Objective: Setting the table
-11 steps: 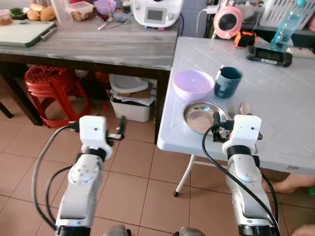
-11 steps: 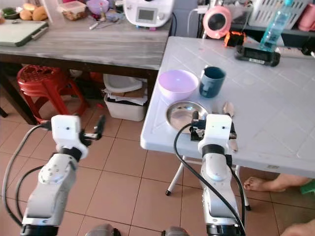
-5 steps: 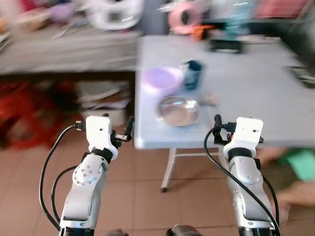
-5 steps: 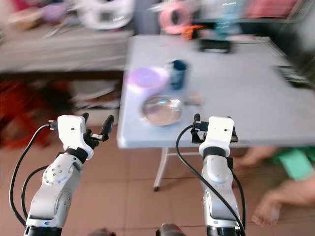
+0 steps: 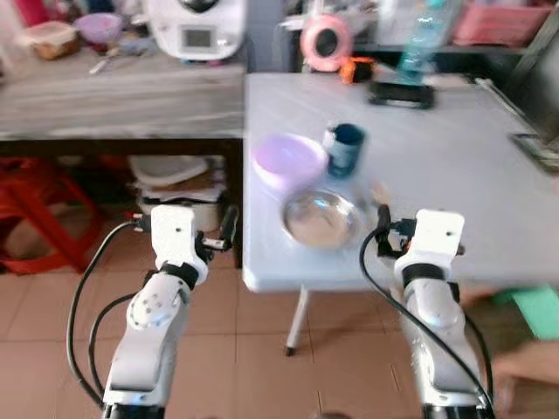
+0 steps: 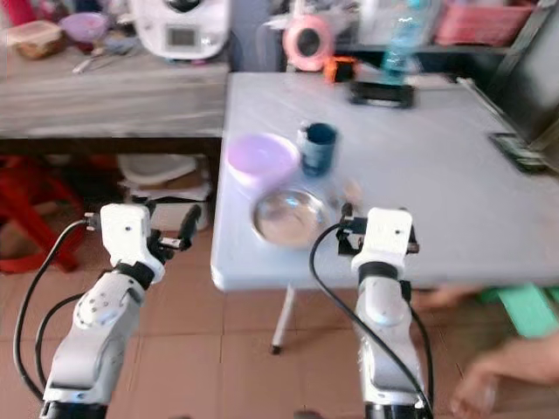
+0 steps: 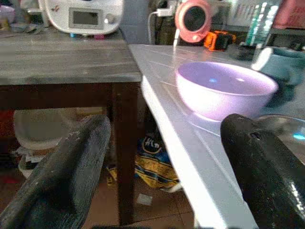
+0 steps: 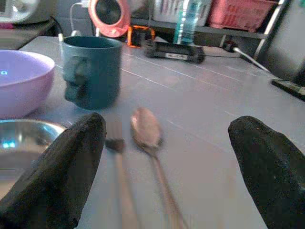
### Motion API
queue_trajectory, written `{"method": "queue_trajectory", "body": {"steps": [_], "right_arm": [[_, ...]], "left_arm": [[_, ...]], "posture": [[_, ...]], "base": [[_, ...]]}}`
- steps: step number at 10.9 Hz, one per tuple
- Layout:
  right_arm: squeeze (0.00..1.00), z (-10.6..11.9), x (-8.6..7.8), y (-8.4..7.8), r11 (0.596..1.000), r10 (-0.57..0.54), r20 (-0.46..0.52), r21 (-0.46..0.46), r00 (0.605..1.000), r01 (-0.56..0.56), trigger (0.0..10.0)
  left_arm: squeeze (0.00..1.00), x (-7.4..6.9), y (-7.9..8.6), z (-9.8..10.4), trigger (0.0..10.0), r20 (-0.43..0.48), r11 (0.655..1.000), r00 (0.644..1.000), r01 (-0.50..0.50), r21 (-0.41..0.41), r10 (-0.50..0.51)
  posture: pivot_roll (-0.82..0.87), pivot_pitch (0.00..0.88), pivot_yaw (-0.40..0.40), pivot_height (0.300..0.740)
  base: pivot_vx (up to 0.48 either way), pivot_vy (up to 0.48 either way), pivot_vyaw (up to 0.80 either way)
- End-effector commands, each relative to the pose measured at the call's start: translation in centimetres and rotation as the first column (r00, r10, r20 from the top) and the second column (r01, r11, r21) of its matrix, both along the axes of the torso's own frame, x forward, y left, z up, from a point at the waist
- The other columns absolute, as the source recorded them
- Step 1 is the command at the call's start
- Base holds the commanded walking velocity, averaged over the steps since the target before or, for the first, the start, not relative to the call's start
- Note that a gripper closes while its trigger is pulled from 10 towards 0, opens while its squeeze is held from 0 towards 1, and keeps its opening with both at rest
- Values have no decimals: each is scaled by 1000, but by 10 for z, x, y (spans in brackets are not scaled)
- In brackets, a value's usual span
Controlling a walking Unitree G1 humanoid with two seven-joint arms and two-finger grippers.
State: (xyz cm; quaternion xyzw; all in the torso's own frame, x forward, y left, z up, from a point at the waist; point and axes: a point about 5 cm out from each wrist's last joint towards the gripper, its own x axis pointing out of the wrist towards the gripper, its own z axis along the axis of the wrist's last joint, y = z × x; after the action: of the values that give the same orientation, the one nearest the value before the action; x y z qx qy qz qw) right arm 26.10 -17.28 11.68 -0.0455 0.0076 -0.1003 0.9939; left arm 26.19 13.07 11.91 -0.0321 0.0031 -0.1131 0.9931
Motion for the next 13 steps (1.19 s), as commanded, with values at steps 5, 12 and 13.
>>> {"method": "queue_trajectory", "body": {"steps": [5,12,13], "right_arm": [[0,5,0,-5,1000,-5,14,-25,1000,5,10000],[0,-2,-6,-14,987,84,-48,145,995,-76,10000],[0,-3,-5,-8,951,183,-67,264,981,-160,10000]], "left_arm": [[0,-12,20,8,10000,15,995,997,-80,57,79],[0,-21,18,7,10000,75,974,996,20,225,-38],[0,-20,20,7,10000,72,972,997,23,232,-41]], "posture": [[-15,0,-6,740],[-15,0,15,740],[-15,1,23,740]], "base": [[0,0,0],[0,0,0],[0,0,0]]}}
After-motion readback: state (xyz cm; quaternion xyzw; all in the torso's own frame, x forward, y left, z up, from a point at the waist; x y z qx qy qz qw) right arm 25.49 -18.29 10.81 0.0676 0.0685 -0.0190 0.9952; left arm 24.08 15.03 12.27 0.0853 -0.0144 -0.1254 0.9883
